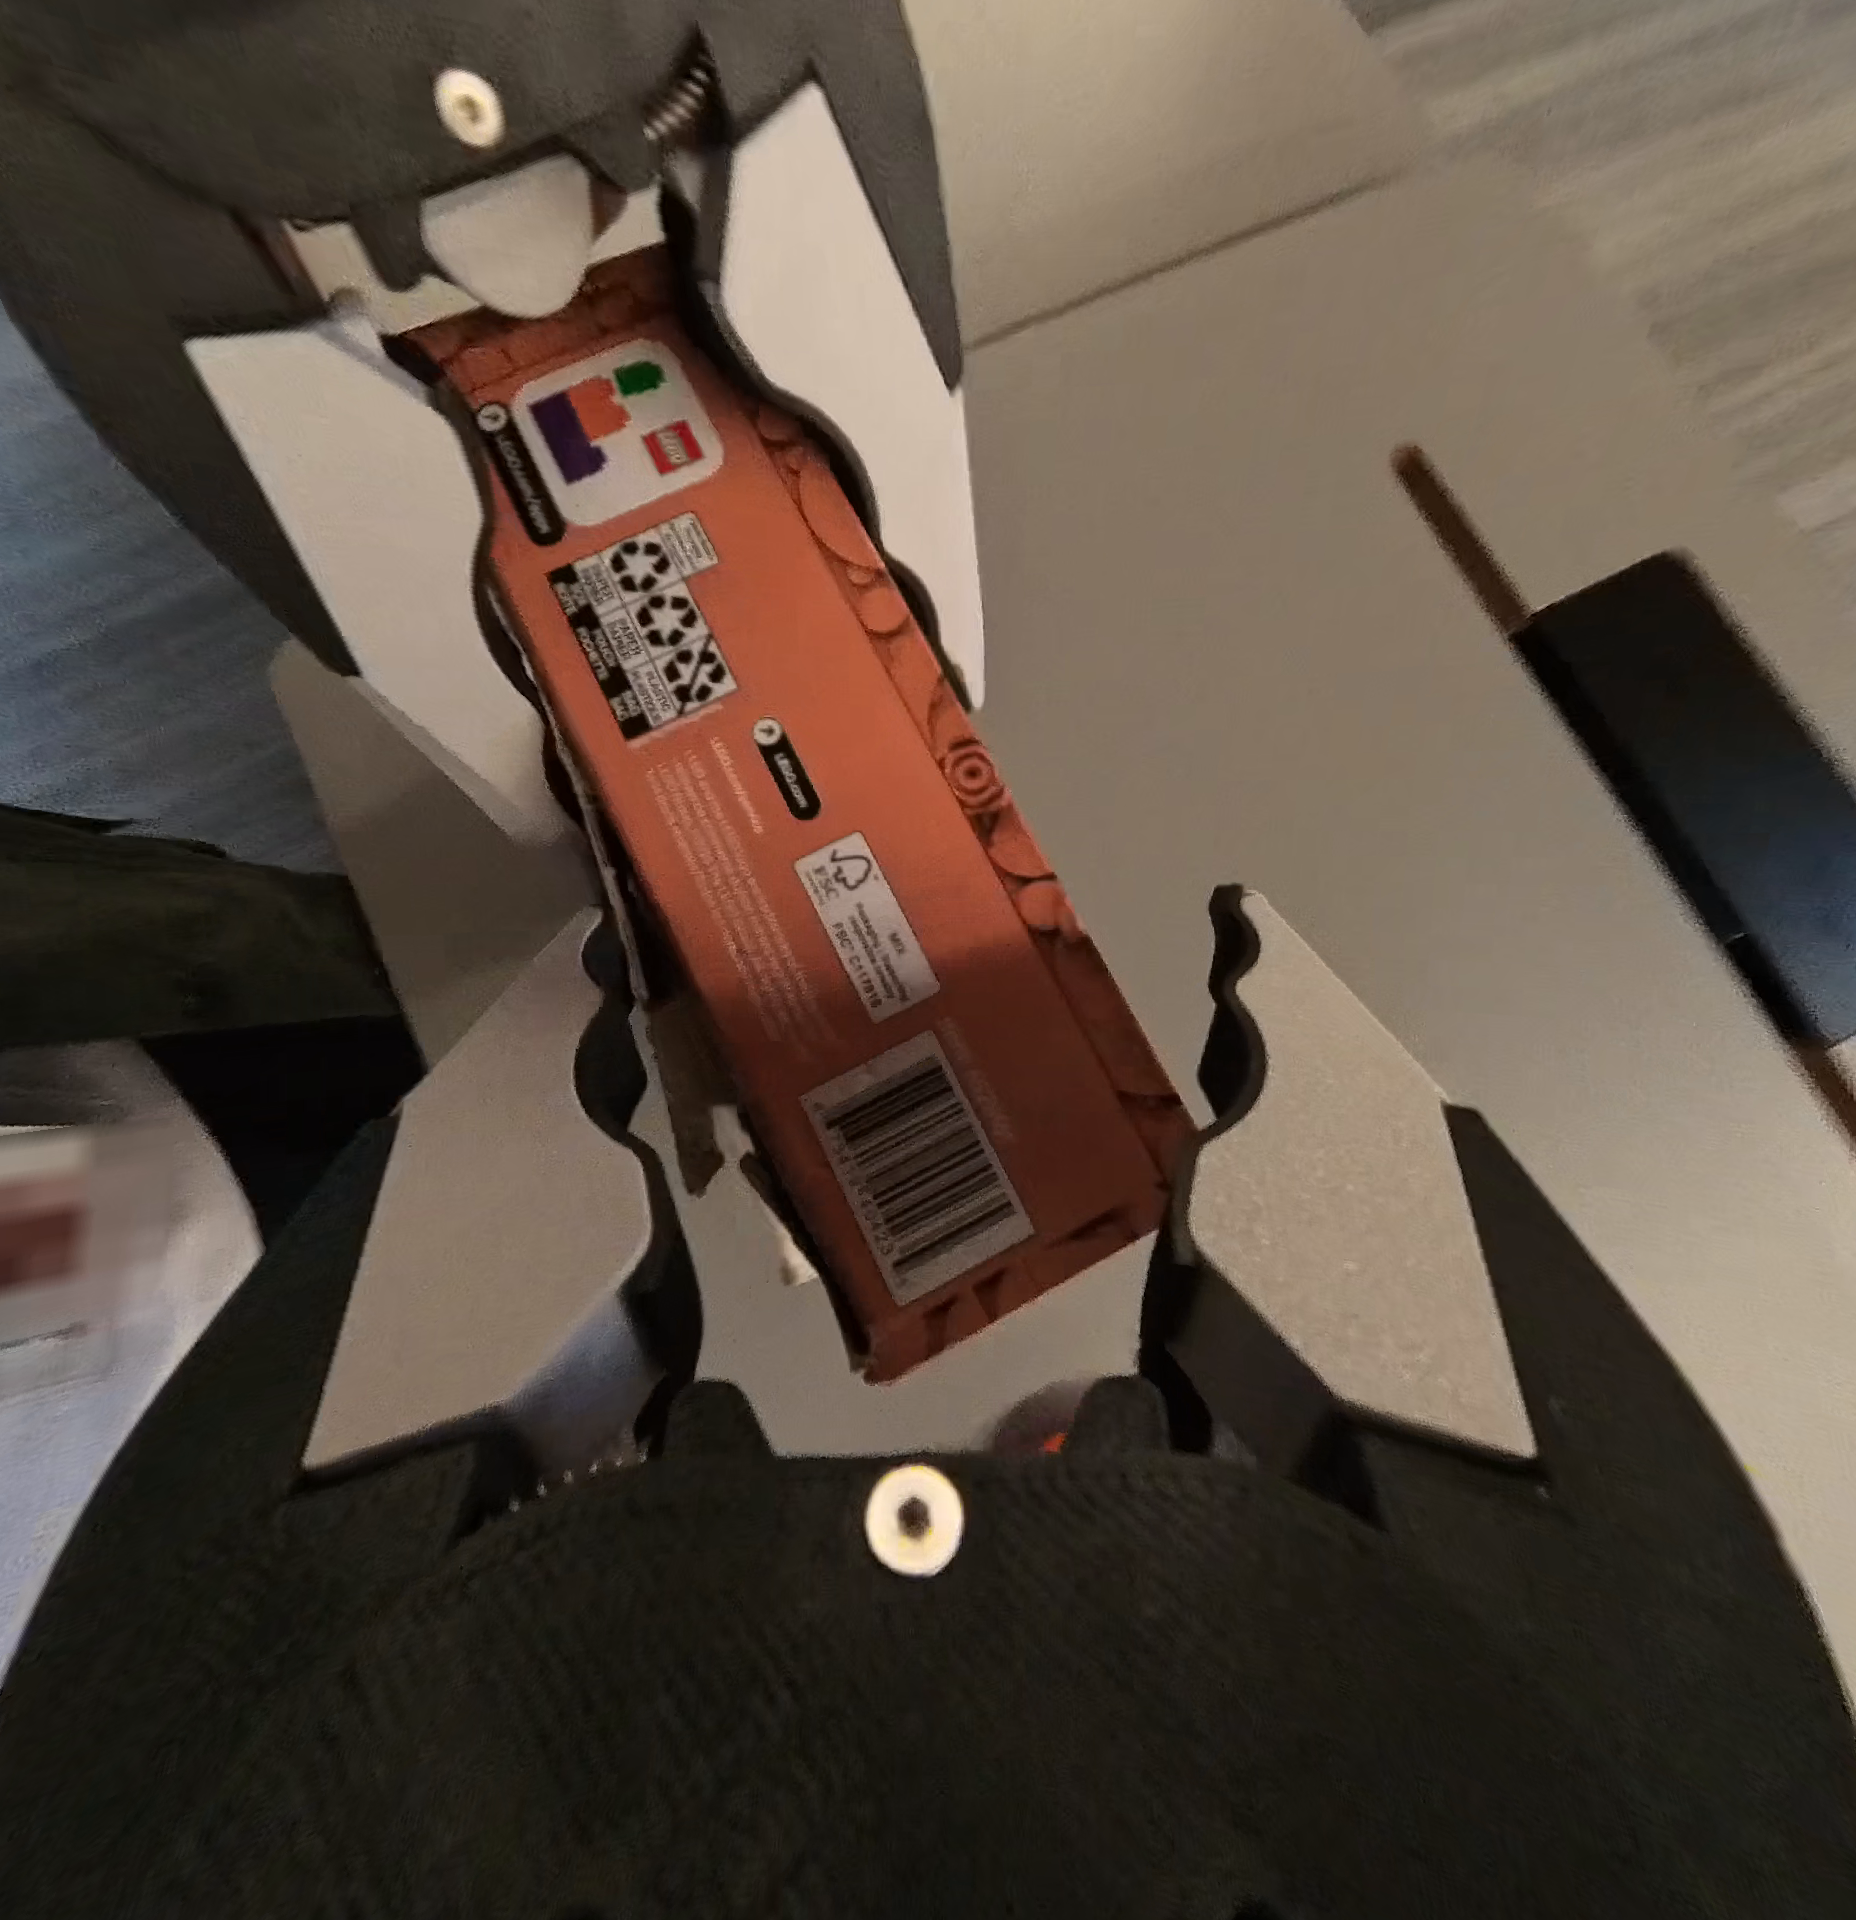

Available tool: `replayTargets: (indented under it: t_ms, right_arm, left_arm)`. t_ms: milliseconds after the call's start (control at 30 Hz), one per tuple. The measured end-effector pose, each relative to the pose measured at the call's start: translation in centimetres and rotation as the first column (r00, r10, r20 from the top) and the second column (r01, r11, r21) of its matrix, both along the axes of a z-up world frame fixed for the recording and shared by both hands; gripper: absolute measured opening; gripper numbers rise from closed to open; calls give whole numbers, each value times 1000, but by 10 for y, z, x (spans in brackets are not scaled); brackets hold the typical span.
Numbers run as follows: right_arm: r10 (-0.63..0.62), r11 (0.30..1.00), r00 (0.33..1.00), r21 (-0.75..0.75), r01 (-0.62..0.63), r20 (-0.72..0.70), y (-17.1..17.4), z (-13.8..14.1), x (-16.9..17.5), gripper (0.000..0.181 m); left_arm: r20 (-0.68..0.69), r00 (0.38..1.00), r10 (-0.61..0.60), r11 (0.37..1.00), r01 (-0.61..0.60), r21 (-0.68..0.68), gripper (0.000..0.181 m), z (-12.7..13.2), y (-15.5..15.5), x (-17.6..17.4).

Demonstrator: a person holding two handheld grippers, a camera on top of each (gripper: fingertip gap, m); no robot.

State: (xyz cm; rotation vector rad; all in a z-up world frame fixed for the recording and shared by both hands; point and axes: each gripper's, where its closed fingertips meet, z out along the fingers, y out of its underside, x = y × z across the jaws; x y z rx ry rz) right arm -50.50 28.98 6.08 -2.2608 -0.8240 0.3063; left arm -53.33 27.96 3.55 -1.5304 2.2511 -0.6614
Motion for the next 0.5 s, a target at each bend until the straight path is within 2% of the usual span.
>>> replayTargets:
  t_ms: [300,400,500]
  right_arm:
    - [86,993,994,-69,-91,-72,-4,-7,-5,100]
    - [83,992,987,-80,-94,-134,-8,-9,-11,95]
    - [77,994,987,-69,-88,-139,-7,-8,-10,94]
  left_arm:
    - [3,999,-53,998,53,39,88,0,-4,1]
    - [-21,997,-68,993,69,91,97,1,1,2]
    - [-58,997,-59,998,60,23,100,1,-2,3]
